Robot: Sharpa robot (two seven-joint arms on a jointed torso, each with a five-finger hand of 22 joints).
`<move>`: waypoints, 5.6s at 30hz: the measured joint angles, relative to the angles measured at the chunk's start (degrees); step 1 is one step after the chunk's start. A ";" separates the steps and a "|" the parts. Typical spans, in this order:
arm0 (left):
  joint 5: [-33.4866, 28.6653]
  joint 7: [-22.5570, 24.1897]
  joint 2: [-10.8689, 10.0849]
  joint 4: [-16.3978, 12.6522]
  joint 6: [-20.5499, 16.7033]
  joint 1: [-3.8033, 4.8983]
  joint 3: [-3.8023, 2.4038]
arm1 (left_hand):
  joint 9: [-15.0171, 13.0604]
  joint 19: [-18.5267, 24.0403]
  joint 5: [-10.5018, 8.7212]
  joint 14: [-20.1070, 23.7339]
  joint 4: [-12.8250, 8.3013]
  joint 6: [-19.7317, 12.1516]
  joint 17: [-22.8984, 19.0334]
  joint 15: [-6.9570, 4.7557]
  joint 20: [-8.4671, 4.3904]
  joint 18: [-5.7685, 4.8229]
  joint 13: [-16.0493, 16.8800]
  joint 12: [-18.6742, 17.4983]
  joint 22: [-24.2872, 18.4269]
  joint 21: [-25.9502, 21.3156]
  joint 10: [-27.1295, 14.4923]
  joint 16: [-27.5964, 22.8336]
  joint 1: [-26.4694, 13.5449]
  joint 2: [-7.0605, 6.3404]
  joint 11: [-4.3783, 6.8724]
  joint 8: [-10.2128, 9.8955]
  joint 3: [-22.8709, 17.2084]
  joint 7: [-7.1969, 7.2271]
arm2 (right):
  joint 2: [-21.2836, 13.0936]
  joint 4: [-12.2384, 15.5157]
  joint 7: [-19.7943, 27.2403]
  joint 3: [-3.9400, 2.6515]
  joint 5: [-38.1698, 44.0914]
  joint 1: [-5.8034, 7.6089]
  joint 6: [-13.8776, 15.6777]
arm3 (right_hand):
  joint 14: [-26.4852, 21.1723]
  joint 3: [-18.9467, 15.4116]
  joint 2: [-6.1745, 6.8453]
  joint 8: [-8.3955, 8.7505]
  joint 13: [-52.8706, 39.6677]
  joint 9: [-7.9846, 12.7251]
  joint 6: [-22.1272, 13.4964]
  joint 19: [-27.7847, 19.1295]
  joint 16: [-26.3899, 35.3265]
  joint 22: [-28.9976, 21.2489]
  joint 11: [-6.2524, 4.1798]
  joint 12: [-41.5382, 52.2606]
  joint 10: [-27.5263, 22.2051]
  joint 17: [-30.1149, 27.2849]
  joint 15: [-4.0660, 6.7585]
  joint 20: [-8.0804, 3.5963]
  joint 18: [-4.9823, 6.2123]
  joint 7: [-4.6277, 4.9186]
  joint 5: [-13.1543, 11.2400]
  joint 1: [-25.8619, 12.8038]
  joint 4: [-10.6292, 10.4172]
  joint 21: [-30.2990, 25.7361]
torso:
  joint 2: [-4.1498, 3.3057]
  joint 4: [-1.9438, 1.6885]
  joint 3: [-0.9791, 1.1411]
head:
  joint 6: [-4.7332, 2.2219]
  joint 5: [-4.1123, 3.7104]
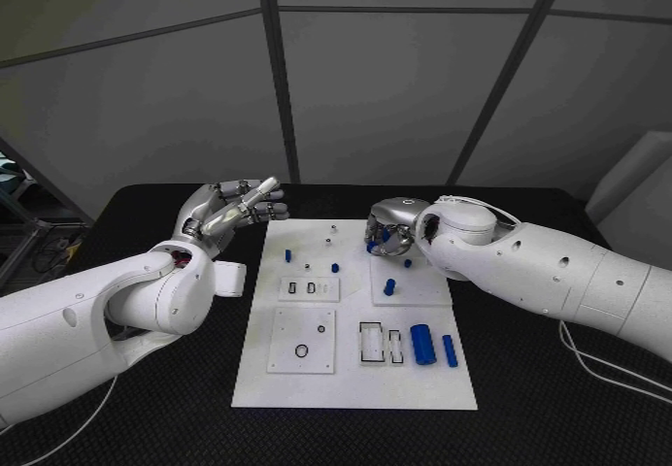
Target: Assemble the parts on the task board
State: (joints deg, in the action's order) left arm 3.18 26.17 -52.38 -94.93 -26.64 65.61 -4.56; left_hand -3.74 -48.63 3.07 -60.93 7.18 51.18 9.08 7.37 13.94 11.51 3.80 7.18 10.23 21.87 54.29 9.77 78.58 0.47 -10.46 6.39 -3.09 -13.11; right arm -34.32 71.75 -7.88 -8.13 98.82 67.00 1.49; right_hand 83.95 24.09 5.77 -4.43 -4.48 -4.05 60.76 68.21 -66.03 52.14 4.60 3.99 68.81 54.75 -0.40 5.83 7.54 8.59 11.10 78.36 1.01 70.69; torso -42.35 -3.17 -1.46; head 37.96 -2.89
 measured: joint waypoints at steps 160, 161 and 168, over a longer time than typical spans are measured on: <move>0.03 -1.49 0.15 0.46 0.72 0.09 -0.03 | -0.02 0.00 0.00 0.00 -0.64 0.00 0.33 0.00 0.00 0.00 0.01 -0.31 -0.07 0.00 -0.22 -0.90 0.38 0.38 -0.22 -0.34 0.00 0.00 | -3.71 -1.86 -6.04 0.05 -14.36 2.17 2.38 | 0.08 -20.89 1.37 -4.00 -50.84 -0.28 -11.00 7.18 -18.39 15.82 -0.51 58.79 1.12 20.18 0.70 0.62 -2.68 0.66 1.39 8.13 -16.15 9.39 | -0.70 1.04 0.13 | -1.13 1.13; 0.03 -1.49 0.15 0.47 0.72 0.08 -0.03 | -0.02 0.00 0.00 0.00 -0.64 0.00 0.33 0.00 0.00 0.00 0.00 -0.31 -0.07 0.00 -0.22 -0.90 0.38 0.38 -0.22 -0.34 0.00 0.01 | -3.65 -1.96 -6.05 0.05 -14.26 2.17 2.33 | 0.08 -20.89 1.37 -4.00 -50.84 -0.28 -11.00 7.18 -18.39 15.83 -0.51 58.79 1.12 20.18 0.70 0.62 -2.68 0.66 1.39 8.13 -16.15 9.39 | -0.70 1.04 0.14 | -1.12 1.13; 0.03 -1.49 0.15 0.53 0.74 0.08 -0.03 | -0.02 0.00 0.00 0.00 -0.64 0.00 0.33 0.00 0.00 0.00 0.00 -0.31 -0.07 0.00 -0.22 -0.90 0.38 0.38 -0.22 -0.34 0.00 0.00 | -3.24 -2.68 -6.14 0.06 -13.46 2.17 1.94 | 0.08 -20.89 1.15 -4.00 -50.90 -0.27 -11.01 7.38 -18.61 15.89 -0.30 58.78 1.32 20.18 0.70 0.41 -2.68 0.66 1.38 8.35 -16.15 9.62 | -0.70 1.04 0.14 | -0.94 1.10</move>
State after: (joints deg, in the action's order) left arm 3.20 24.68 -52.23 -94.40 -25.89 65.70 -4.60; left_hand -3.76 -48.63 3.07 -60.93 6.54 51.19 9.41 7.37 13.94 11.51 3.80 6.87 10.16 21.87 54.07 8.87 78.96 0.84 -10.69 6.05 -3.09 -13.10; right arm -37.56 69.07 -14.02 -8.08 85.36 69.17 3.42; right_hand 84.03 3.19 6.92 -8.43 -55.38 -4.32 49.76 75.59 -84.64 68.03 4.30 62.78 70.13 74.93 0.30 6.24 4.86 9.25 12.48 86.71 -15.13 80.31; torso -43.05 -2.13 -1.32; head 37.01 -1.79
